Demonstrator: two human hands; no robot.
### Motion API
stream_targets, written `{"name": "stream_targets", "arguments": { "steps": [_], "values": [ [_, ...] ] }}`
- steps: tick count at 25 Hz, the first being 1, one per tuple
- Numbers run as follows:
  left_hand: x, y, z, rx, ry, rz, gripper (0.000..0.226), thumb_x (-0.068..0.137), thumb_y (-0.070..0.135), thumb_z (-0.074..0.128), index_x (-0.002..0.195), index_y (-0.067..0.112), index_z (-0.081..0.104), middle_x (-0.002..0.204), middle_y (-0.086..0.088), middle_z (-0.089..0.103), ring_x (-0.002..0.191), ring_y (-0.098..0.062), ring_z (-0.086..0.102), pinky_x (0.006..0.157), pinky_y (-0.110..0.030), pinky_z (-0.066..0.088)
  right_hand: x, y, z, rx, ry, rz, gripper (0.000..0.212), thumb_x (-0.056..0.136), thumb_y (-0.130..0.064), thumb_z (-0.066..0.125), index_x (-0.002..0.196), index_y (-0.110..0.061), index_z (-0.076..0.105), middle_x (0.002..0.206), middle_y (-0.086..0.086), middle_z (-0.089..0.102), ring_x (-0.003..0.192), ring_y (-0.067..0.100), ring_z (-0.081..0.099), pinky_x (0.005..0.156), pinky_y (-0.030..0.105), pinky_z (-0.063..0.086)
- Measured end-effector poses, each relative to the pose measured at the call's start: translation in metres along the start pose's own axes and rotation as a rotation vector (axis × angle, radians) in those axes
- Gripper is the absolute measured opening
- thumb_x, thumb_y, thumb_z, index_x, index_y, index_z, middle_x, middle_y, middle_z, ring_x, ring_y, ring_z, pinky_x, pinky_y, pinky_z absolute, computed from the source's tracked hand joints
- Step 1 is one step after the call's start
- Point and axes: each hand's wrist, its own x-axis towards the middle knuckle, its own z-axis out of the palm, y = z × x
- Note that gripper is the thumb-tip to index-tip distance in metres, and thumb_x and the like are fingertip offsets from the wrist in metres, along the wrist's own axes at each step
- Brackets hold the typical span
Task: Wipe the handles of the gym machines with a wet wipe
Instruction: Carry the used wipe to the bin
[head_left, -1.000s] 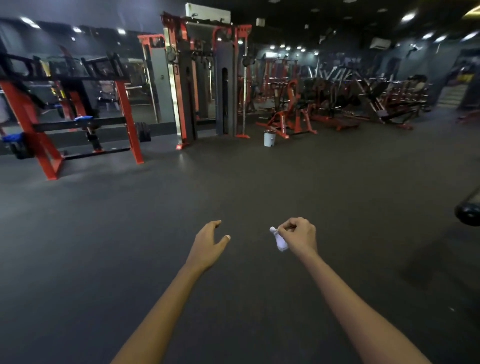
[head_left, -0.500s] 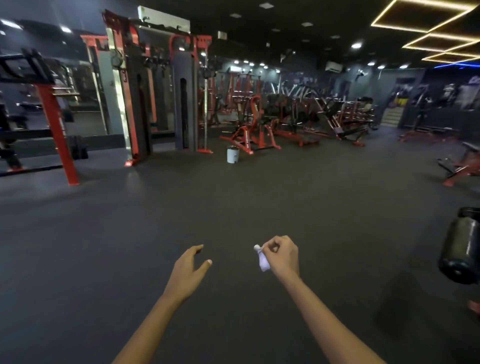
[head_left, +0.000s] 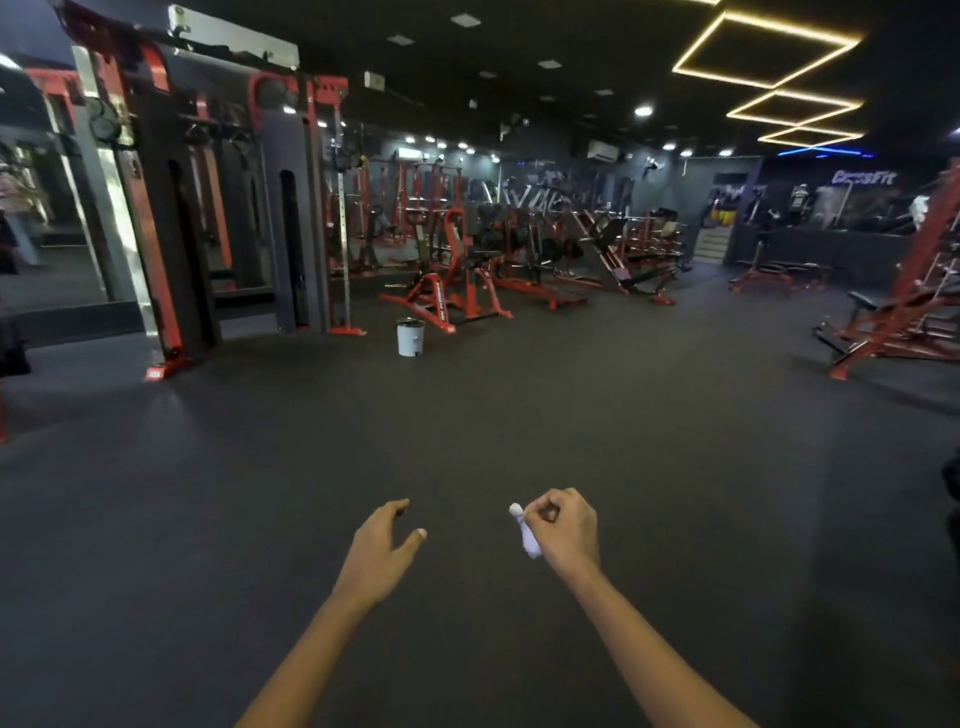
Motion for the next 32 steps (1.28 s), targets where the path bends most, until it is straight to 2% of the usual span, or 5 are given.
{"name": "stream_targets", "arguments": {
  "steps": [6, 13, 21, 30, 32],
  "values": [
    [0.164, -0.014, 0.037, -0.036, -0.063, 0.009, 0.052, 0.093, 0.026, 0.060, 0.140, 0.010, 0.043, 0.142, -0.002, 0.047, 0.133, -0.013, 0.041, 0.108, -0.024, 0.030, 0.157, 0.024, 0.069, 0.055, 0.027, 0.069, 0.015, 0.075, -0.015, 0.068, 0.061, -0.018, 0.062, 0.081, 0.000, 0.057, 0.073, 0.015, 0.058, 0.064, 0.025, 0.042],
    [0.384, -0.038, 0.077, -0.004, -0.041, -0.024, 0.053, 0.093, 0.026, 0.059, 0.140, 0.009, 0.042, 0.142, -0.004, 0.047, 0.132, -0.014, 0.042, 0.108, -0.024, 0.031, 0.373, 0.041, 0.146, 0.054, -0.021, 0.007, 0.021, 0.075, -0.016, 0.069, 0.058, -0.023, 0.059, 0.084, -0.003, 0.058, 0.076, 0.014, 0.060, 0.067, 0.025, 0.047],
    [0.627, -0.080, 0.091, -0.055, 0.029, -0.149, 0.051, 0.093, 0.024, 0.060, 0.139, 0.008, 0.044, 0.142, -0.005, 0.048, 0.133, -0.017, 0.042, 0.107, -0.026, 0.032, 0.609, 0.041, 0.256, 0.093, -0.064, -0.007, 0.013, 0.077, -0.011, 0.067, 0.064, -0.014, 0.064, 0.086, 0.002, 0.061, 0.074, 0.011, 0.059, 0.061, 0.017, 0.041],
    [0.948, -0.144, 0.072, -0.043, 0.045, -0.069, 0.055, 0.092, 0.022, 0.061, 0.141, 0.007, 0.041, 0.142, -0.008, 0.047, 0.133, -0.018, 0.042, 0.108, -0.027, 0.033, 0.886, 0.015, 0.415, 0.129, -0.051, 0.018, 0.011, 0.078, -0.013, 0.066, 0.066, -0.013, 0.064, 0.089, 0.004, 0.062, 0.077, 0.013, 0.060, 0.062, 0.018, 0.042],
    [1.008, -0.154, 0.070, -0.040, 0.026, -0.089, 0.055, 0.092, 0.022, 0.061, 0.141, 0.007, 0.040, 0.142, -0.009, 0.046, 0.133, -0.019, 0.042, 0.108, -0.027, 0.033, 0.942, 0.007, 0.441, 0.125, -0.032, 0.033, 0.010, 0.078, -0.012, 0.065, 0.068, -0.012, 0.066, 0.087, 0.003, 0.062, 0.075, 0.011, 0.059, 0.060, 0.013, 0.040]
  ]
}}
